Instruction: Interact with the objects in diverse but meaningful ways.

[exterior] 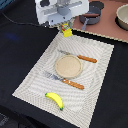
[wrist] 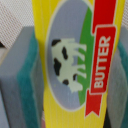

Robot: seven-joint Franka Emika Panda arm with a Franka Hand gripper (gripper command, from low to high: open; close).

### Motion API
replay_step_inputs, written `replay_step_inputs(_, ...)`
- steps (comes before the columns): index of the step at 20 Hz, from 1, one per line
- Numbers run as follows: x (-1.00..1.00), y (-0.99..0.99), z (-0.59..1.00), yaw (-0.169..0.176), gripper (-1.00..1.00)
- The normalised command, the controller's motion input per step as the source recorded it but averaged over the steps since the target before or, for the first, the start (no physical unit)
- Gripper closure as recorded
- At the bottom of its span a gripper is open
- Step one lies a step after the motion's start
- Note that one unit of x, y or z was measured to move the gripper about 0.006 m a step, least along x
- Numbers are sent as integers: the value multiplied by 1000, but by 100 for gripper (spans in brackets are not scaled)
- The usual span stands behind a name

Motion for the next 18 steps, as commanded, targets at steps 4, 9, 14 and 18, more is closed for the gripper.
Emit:
replay_step_inputs(4, 474, 194, -46, -1, 100)
replay_step_inputs(9, 329, 183, -121, -5, 100)
replay_step_inputs(14, 279, 193, -193, -3, 100)
replay_step_inputs(18, 164, 249, -275, 0, 100)
